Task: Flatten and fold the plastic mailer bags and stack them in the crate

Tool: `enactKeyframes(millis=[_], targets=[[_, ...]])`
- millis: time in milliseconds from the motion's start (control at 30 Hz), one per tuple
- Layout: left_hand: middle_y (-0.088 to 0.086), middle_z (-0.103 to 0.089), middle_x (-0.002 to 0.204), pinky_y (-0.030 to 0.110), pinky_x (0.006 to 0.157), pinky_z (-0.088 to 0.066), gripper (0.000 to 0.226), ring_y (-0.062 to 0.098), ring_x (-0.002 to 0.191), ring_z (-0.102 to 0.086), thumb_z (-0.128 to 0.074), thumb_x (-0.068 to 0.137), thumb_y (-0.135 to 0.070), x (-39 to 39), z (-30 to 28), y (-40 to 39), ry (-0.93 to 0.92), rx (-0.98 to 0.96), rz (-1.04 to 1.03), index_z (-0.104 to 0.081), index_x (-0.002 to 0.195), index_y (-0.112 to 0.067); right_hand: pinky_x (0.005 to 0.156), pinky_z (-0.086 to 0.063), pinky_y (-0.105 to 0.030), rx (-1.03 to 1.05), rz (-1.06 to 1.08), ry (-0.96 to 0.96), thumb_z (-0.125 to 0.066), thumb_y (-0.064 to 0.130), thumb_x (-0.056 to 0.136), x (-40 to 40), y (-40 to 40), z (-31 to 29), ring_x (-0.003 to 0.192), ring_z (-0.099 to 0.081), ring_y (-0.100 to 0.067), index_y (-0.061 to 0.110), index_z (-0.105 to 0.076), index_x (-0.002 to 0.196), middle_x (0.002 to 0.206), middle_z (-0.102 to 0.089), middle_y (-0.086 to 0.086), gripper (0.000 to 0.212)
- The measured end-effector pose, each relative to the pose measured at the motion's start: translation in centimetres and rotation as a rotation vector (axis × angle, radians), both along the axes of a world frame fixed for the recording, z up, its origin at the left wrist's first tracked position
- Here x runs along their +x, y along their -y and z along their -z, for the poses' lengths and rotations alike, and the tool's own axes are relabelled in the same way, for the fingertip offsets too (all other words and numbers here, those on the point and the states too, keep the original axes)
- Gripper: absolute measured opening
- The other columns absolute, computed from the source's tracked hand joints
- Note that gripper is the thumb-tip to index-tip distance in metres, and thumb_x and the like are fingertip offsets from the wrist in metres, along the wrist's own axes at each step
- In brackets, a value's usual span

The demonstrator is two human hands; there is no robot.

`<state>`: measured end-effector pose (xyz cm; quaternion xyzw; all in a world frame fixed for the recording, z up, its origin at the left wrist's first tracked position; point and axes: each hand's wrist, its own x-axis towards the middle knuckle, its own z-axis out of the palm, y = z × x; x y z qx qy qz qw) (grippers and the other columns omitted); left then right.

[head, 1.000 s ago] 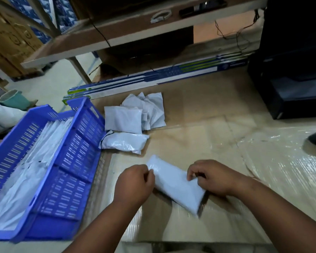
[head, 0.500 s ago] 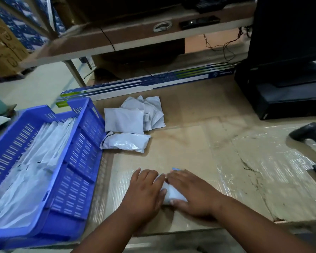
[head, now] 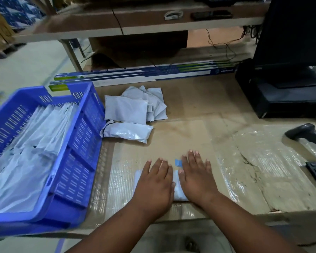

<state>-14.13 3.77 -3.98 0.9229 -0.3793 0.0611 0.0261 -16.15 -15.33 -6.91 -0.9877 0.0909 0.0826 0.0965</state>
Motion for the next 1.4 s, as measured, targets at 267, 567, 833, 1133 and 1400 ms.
enactKeyframes(millis=[267,567,833,1133,1400], targets=[[0.025,-0.047,0.159,0.063,0.125,-0.025,0.067,0.043,0.152,-0.039,-0.034,0.099,-0.037,-0.2,2.6,2.2,-0.059,0.114,0.050,-0.050,0.154,-0.002,0.127,0.010,-0.058,-0.073,-0.013,-0.027,0.018,0.051,0.087,0.3,-0.5,-0.2,0.161,0.018,-0.025,0.020,-0.002,0.169,0.176,0.011,-0.007,0.090],[0.019,-0.043,0.164,0.055,0.126,-0.028,0.060,0.034,0.156,-0.035,-0.044,0.102,-0.030,-0.4,4.1,1.4,-0.050,-0.135,0.042,-0.050,0.155,-0.003,0.127,0.013,-0.057,-0.122,-0.115,-0.008,0.006,0.046,0.096,0.7,-0.3,-0.4,0.163,0.010,-0.027,0.010,-0.012,0.168,0.177,0.000,-0.010,0.082],[0.004,-0.025,0.174,0.043,0.132,-0.010,0.064,0.011,0.162,-0.014,-0.032,0.106,-0.032,0.6,2.9,0.2,-0.402,-0.396,-0.024,-0.031,0.166,-0.013,0.131,-0.018,-0.037,0.517,0.026,0.288,-0.021,0.044,0.105,-0.3,-3.0,-1.1,0.160,-0.016,-0.007,0.019,-0.037,0.163,0.169,-0.018,0.013,0.065],[0.026,-0.049,0.157,0.063,0.127,-0.022,0.069,0.041,0.154,-0.036,-0.018,0.109,-0.039,1.7,1.8,-0.3,-0.083,0.084,-0.185,-0.054,0.149,0.004,0.131,-0.016,-0.047,0.033,-0.072,0.089,-0.012,0.041,0.099,0.7,-4.3,-0.3,0.162,-0.016,-0.026,0.010,-0.030,0.164,0.174,-0.022,-0.012,0.074],[0.023,-0.034,0.168,0.060,0.129,-0.015,0.071,0.037,0.159,-0.025,-0.029,0.104,-0.044,1.6,3.0,-0.9,-0.131,0.050,-0.263,-0.040,0.159,0.001,0.129,-0.020,-0.053,-0.031,-0.092,0.074,-0.012,0.042,0.097,0.7,-4.4,0.1,0.161,-0.020,-0.031,0.005,-0.035,0.162,0.172,-0.025,-0.017,0.078]])
